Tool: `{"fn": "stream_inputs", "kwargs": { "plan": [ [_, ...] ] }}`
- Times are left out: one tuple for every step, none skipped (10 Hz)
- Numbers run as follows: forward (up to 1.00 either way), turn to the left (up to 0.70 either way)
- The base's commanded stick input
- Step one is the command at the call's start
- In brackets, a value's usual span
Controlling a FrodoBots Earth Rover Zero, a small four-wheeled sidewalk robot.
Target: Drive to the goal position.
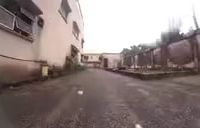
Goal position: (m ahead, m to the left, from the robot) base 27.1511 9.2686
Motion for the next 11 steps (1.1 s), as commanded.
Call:
{"fn": "stream_inputs", "kwargs": {
  "plan": [
    [0.70,-0.17],
    [0.70,-0.17],
    [0.70,-0.17],
    [0.70,-0.17],
    [0.70,-0.17],
    [0.70,-0.17],
    [0.70,-0.17],
    [0.70,-0.17],
    [0.70,-0.17],
    [0.70,-0.17],
    [0.70,-0.17]
  ]
}}
